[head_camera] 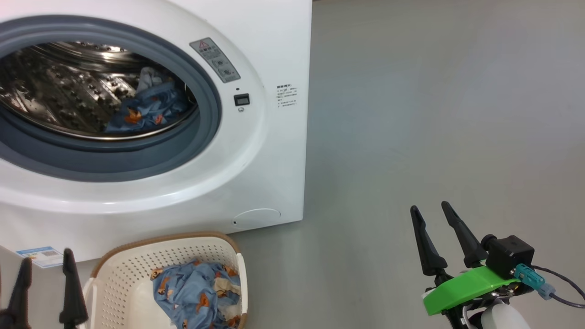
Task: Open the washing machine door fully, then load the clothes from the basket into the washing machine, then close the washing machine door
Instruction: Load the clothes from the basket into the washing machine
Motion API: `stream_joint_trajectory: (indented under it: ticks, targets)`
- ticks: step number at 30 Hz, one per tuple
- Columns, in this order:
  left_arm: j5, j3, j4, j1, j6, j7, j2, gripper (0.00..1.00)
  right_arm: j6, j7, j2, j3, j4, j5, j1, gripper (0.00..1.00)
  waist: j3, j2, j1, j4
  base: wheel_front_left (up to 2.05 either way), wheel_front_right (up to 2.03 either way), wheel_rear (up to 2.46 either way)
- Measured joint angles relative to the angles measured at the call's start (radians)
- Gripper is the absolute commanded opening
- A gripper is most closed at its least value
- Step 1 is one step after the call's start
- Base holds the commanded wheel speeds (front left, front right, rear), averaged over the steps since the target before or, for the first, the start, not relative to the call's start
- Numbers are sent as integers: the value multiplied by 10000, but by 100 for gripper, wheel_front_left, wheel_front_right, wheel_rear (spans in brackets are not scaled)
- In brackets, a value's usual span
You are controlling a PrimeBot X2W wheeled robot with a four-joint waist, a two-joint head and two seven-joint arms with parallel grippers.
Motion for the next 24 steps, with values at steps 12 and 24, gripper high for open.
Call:
stream_joint_trajectory:
  ticks: [12,24]
  targets:
    - [755,244,-420,1011,-8,0,-318,100,0,0,4,-46,4,-286,260,100,-494,0,0,117,0,0,0]
    - [1049,205,-353,1203,-19,0,-508,100,0,0,4,-48,0,-295,260,100,-628,0,0,126,0,0,0]
